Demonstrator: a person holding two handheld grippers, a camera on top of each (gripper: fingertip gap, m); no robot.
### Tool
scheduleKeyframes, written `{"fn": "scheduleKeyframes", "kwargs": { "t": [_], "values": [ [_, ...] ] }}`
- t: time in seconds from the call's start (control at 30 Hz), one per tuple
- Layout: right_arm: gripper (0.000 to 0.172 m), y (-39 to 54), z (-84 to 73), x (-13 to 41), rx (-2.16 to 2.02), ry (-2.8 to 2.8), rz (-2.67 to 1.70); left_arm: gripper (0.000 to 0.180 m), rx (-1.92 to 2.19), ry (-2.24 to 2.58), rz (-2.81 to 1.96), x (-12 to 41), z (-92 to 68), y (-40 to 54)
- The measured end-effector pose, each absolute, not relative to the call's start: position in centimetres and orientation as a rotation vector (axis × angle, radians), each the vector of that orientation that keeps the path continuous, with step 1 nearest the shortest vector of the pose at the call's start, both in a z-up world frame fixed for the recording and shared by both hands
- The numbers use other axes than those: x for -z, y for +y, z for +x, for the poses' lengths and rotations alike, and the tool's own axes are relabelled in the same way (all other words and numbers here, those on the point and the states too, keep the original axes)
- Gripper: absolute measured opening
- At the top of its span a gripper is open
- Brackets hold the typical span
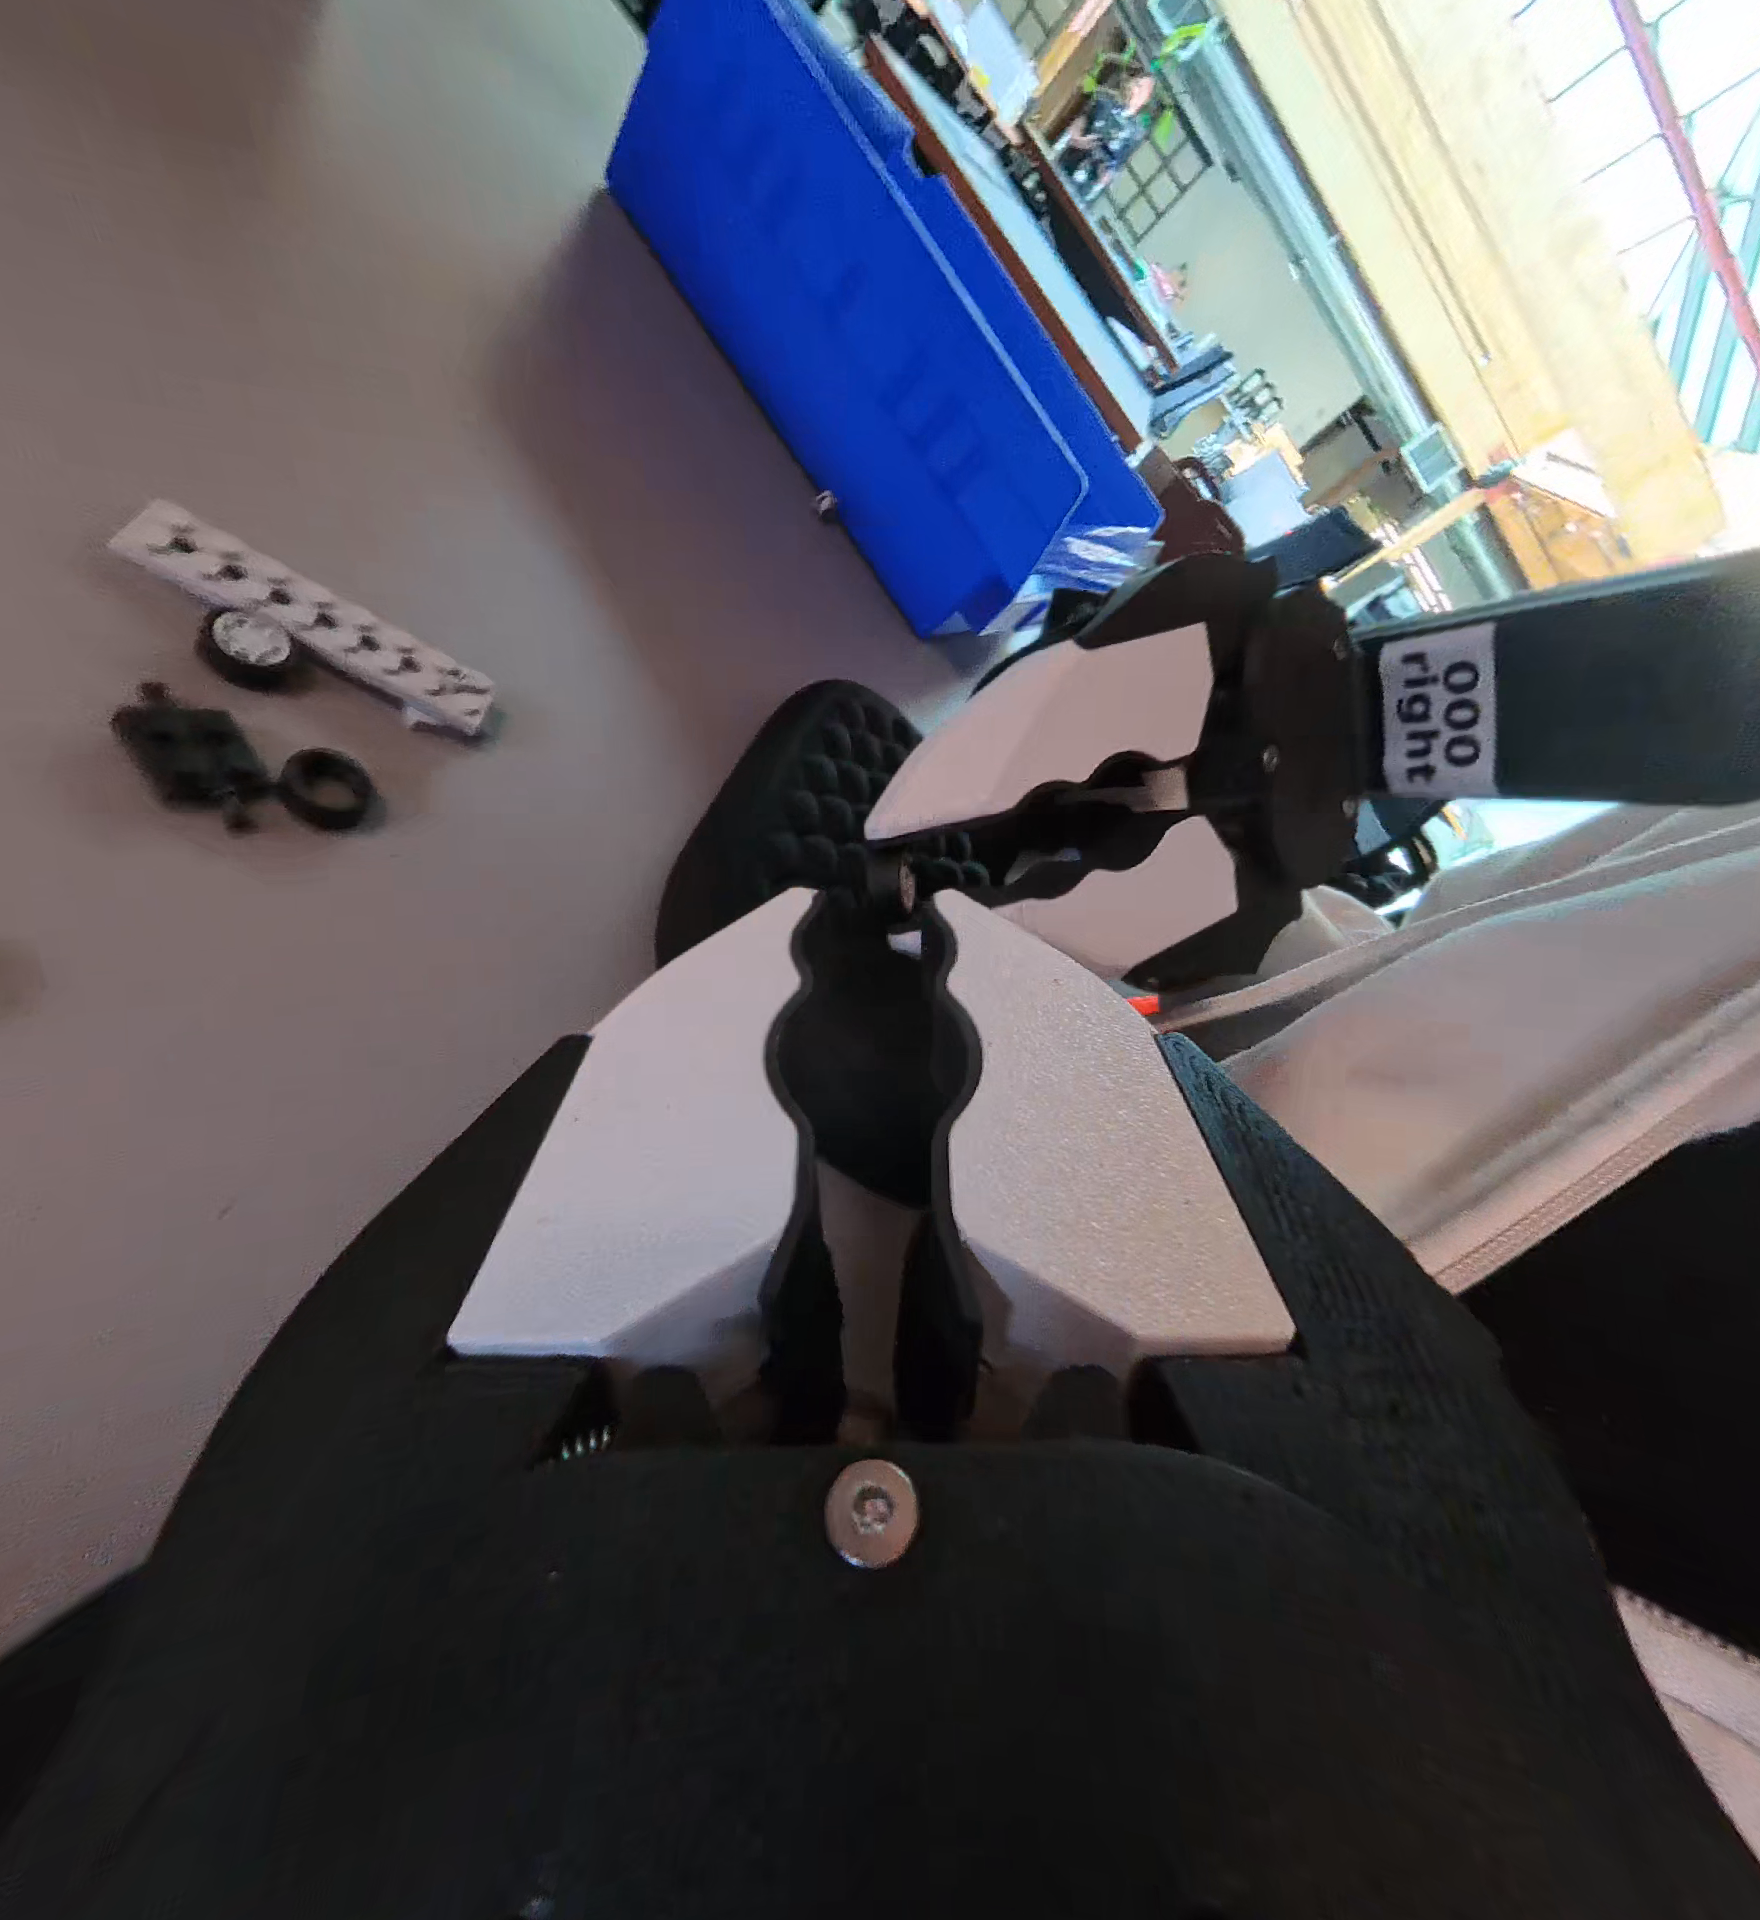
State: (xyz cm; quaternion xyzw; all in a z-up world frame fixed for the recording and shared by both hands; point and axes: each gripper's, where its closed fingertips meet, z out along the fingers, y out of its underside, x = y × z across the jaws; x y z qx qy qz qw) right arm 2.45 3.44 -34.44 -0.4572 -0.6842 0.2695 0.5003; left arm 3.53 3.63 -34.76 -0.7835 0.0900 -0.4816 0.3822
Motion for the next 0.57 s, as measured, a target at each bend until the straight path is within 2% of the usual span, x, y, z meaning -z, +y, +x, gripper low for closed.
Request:
{"fn": "scheduleKeyframes", "kwargs": {
  "t": [0.1, 0.27, 0.47, 0.57],
  "values": [
    [0.014, 3.2, 2.4, 34.1, -0.642, -1.64, -1.077, 0.009, 1.215, 0.282, -1.966, 34.4, 4.0, 3.8],
    [0.015, 3.1, 2.5, 33.5, -0.716, -1.592, -1.064, 0.007, 1.241, 0.315, -1.918, 33.9, 4.3, 3.5],
    [0.021, 3.4, 3.1, 30.3, -1.559, -1.237, -1.347, 0.007, 1.258, 0.362, -1.73, 31.8, 4.1, 3.0],
    [0.015, 2.9, 2.9, 30.8, -1.65, -1.269, -1.392, 0.007, 1.265, 0.377, -1.693, 31.4, 4.2, 2.8]
  ]
}}
